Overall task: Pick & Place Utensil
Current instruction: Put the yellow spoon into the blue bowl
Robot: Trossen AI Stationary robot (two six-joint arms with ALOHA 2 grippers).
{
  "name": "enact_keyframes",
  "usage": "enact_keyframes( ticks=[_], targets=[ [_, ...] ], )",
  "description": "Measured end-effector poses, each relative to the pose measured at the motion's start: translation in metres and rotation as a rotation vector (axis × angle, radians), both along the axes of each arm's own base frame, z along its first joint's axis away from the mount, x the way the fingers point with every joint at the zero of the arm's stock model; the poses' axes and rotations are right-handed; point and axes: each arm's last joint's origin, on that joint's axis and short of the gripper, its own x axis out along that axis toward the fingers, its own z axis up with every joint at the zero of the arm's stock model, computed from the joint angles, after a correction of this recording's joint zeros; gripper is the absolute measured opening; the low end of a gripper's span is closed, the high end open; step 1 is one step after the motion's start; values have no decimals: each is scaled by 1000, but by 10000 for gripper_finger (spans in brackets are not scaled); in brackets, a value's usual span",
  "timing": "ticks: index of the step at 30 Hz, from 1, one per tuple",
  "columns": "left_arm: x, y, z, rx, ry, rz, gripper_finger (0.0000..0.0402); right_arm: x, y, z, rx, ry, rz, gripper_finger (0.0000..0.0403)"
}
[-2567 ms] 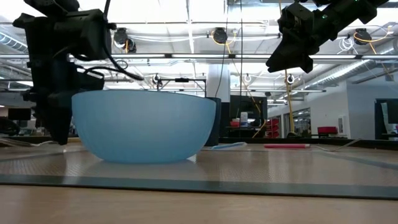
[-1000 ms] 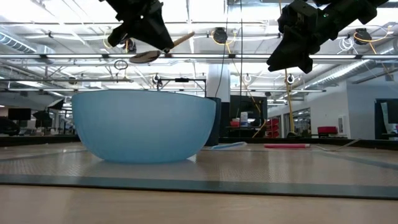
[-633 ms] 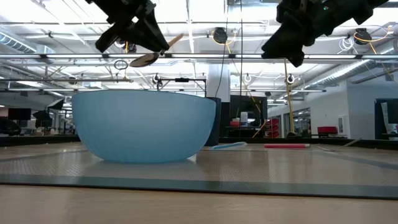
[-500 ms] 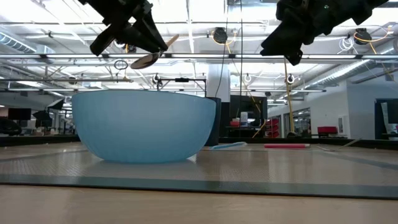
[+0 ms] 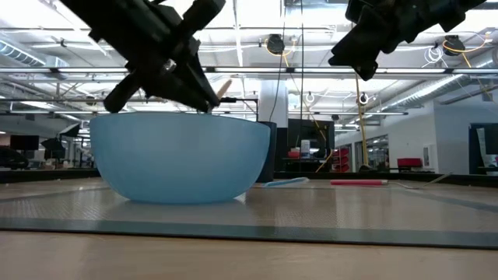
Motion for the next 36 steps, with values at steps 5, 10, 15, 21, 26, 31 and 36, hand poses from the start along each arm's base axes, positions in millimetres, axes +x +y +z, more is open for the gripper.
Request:
enact_keyframes(
  ticks=[5, 10, 15, 21, 26, 31, 36],
  targets=[
    [1, -2, -7, 6, 16, -2, 31, 0, 0, 0, 5, 0, 11, 112],
    [1, 0, -7, 47, 47, -17, 31, 0, 0, -1, -7, 5, 17, 112],
    [0, 2, -7, 88, 68, -23, 31, 0, 0, -1, -13, 6, 19, 112],
    [1, 5, -7, 145, 101, -41, 31, 0, 0, -1, -21, 6, 21, 112],
    [3, 8, -7, 150, 123, -61, 31, 0, 0, -1, -32, 5, 25, 112],
    [6, 8, -15, 114, 150, -86, 31, 0, 0, -1, -32, 5, 24, 112],
    [10, 5, -27, 80, 147, -93, 31, -1, 0, -2, -30, 16, 25, 112]
  ],
)
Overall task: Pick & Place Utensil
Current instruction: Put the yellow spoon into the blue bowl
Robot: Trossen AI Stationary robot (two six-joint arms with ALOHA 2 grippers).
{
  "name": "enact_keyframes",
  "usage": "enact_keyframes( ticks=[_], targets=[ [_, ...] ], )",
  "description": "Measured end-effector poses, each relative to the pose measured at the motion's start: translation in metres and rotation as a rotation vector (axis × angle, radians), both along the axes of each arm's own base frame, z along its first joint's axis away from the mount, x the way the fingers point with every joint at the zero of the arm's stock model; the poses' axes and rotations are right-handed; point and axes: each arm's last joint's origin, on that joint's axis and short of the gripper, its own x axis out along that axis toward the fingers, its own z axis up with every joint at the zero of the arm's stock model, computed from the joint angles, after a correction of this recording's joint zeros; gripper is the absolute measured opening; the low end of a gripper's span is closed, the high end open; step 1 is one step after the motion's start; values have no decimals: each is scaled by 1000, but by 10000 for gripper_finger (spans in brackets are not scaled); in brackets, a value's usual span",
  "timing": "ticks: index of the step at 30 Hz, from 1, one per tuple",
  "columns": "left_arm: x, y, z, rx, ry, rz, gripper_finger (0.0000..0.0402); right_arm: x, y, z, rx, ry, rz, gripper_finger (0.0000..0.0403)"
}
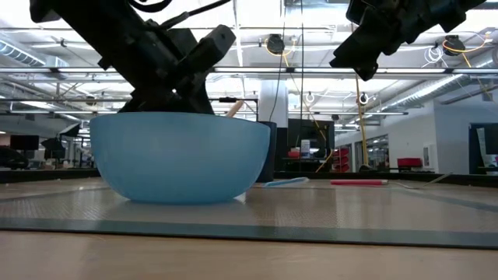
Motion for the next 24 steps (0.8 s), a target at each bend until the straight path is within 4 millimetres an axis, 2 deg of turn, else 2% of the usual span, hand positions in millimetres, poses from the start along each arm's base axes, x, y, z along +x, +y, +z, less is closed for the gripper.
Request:
enact_keyframes(
  ticks=[7, 13, 21, 24],
  targets=[
    [1, 0, -3, 0, -1, 12, 33, 0, 0, 0, 1, 3, 0, 112],
    [-1, 1, -4, -7, 11, 30, 61, 0, 0, 0, 3, 3, -1, 112],
    [-1, 1, -5, -23, 18, 22, 50, 0, 0, 0, 3, 3, -2, 112],
    [0, 2, -5, -31, 16, 28, 67, 0, 0, 0, 3, 3, -1, 112]
  ],
)
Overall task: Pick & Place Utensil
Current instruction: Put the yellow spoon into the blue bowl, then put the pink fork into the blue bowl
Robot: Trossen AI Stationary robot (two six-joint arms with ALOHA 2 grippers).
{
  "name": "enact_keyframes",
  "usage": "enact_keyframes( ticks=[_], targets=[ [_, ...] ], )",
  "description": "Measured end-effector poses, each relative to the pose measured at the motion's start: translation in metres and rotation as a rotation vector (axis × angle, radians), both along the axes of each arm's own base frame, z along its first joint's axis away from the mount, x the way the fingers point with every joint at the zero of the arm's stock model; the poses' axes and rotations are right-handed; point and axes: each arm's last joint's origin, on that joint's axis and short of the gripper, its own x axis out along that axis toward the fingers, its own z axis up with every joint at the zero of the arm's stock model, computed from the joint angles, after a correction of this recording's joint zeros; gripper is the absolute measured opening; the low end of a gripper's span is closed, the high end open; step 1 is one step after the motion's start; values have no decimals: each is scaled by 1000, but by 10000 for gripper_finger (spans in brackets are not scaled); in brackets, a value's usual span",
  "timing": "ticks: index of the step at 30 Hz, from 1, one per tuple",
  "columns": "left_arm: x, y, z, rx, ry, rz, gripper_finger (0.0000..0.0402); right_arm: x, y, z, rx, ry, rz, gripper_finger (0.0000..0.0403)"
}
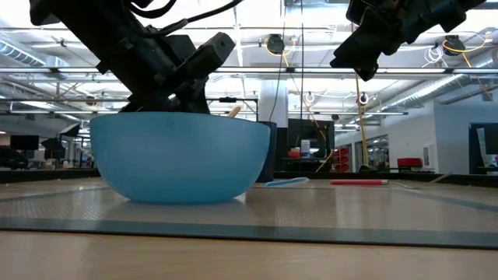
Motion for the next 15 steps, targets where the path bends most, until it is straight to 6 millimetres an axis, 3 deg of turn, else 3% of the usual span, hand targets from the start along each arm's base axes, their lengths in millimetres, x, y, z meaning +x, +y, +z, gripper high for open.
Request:
enact_keyframes(
  ticks=[8, 15],
  targets=[
    [2, 4, 0, -6, 1, 12, 120, 0, 0, 0, 0, 0, 0, 112],
    [2, 4, 0, 1, 6, 3, 124, 0, 0, 0, 14, 2, -6, 112]
  ],
)
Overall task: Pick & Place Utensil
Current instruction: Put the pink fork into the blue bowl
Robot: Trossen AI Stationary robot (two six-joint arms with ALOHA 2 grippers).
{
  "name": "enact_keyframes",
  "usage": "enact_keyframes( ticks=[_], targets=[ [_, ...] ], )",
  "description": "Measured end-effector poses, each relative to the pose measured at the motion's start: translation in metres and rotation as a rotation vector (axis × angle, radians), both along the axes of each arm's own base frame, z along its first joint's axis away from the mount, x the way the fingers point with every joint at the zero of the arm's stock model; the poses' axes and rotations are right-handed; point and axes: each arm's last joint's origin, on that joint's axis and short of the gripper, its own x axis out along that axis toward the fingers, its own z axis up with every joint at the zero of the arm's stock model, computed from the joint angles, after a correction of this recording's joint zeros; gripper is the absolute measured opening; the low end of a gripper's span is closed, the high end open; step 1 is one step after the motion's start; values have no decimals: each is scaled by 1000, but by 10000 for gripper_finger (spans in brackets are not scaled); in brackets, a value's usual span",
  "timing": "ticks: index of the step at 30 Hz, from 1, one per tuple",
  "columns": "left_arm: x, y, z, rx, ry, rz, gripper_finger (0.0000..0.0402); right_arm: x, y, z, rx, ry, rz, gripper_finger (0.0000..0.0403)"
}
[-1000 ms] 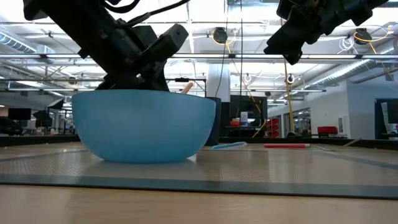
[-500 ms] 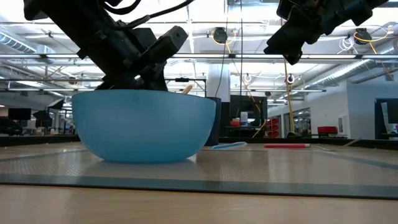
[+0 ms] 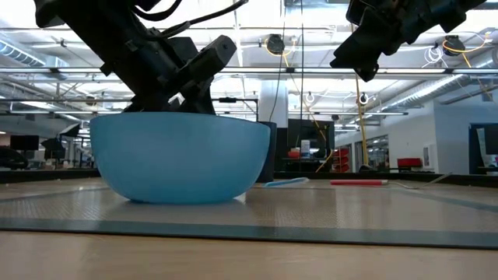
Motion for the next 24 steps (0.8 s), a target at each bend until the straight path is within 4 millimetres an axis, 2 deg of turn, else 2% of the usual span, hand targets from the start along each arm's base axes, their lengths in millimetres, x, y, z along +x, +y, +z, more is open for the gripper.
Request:
enact_keyframes(
  ticks=[3, 9, 17, 24],
  targets=[
    [-1, 1, 9, 2, 0, -37, 117, 0, 0, 0, 0, 0, 0, 112],
    [-12, 10, 49, 70, -1, -158, 100, 0, 0, 0, -5, 0, 1, 112],
    [-49, 38, 101, 151, 96, -292, 93, 1, 0, 1, 40, -10, -22, 112],
    [-77, 59, 122, 173, 222, -470, 93, 1, 7, 1, 131, -2, -31, 112]
  ],
)
